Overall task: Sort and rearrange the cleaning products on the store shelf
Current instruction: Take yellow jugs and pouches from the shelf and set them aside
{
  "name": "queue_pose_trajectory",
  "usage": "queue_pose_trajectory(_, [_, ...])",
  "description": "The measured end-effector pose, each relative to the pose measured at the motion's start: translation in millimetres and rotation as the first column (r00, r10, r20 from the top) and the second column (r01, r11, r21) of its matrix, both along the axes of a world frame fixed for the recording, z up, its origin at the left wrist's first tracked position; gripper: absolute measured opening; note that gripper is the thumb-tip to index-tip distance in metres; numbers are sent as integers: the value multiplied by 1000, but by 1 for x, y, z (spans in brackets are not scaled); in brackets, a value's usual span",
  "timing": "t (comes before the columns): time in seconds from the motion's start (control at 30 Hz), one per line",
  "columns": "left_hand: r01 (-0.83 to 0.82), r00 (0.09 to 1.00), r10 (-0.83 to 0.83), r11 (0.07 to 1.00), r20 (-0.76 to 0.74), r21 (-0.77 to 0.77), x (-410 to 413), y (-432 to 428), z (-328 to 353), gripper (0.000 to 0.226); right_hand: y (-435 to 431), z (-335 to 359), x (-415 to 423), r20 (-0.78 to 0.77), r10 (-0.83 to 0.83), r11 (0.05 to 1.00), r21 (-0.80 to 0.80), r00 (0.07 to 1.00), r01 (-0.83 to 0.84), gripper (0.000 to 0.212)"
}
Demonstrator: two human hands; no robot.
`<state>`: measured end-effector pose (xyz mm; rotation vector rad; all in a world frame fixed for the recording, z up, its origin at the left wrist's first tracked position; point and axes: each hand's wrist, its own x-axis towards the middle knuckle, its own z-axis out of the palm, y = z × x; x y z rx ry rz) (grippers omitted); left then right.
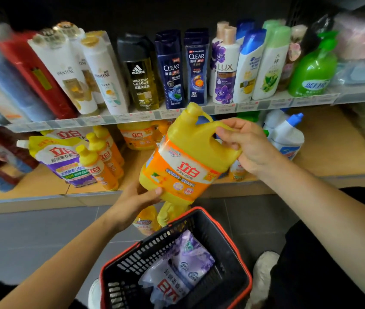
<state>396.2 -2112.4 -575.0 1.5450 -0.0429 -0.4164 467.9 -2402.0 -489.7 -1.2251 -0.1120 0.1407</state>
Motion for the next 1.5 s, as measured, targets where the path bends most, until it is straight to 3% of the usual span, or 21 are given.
queue_pose_trajectory(0.17, [-160,987,160,944,-24,-288,-4,-9,11,85,10,-10,1,-110,-10,989,145,994,26,16])
queue_pose_trajectory(0.27, [-291,951,309,898,4,-330,-1,-5,21,65,17,-20,3,-154,-61,996,47,986,69,5])
queue_pose_trajectory(0.4, [-482,844,506,861,181,-160,2,15,40,96,23,-41,1,-297,-149,956,-288,943,60,17])
queue_pose_trajectory(0.5, [-527,791,419,836,445,150,1,30,50,95,30,-46,-2,-86,-269,861,-468,959,199,53])
queue_pose_trajectory(0.57, [-485,798,254,810,547,331,-3,31,53,89,37,-44,-11,93,-20,830,-553,995,68,68])
queue_pose_trajectory(0.63, [-434,820,159,799,550,416,-7,26,54,92,51,-48,-23,124,327,711,-686,937,-157,89])
queue_pose_trajectory(0.73, [-365,843,96,825,530,432,-13,17,57,94,70,-57,-33,121,505,543,-814,855,-206,107])
queue_pose_trajectory(0.9, [-275,862,42,876,506,397,-20,8,62,96,67,-52,-32,176,493,686,-682,852,-256,98])
queue_pose_trajectory(1.0, [-267,823,-8,877,567,400,-22,2,63,90,67,-48,-37,183,471,724,-638,863,-261,94])
queue_pose_trajectory(1.13, [-316,668,-176,813,723,489,-26,-3,61,70,65,-47,-40,197,443,755,-608,875,-246,94])
queue_pose_trajectory(1.37, [-445,337,-365,751,868,489,-25,-7,47,38,62,-46,-40,185,347,798,-573,919,-186,85])
queue_pose_trajectory(1.43, [-468,334,-332,754,882,461,-25,-9,43,43,60,-47,-38,182,310,815,-556,933,-163,83])
queue_pose_trajectory(1.5, [-491,393,-259,752,882,440,-25,-7,41,52,57,-45,-35,175,282,836,-527,943,-152,78])
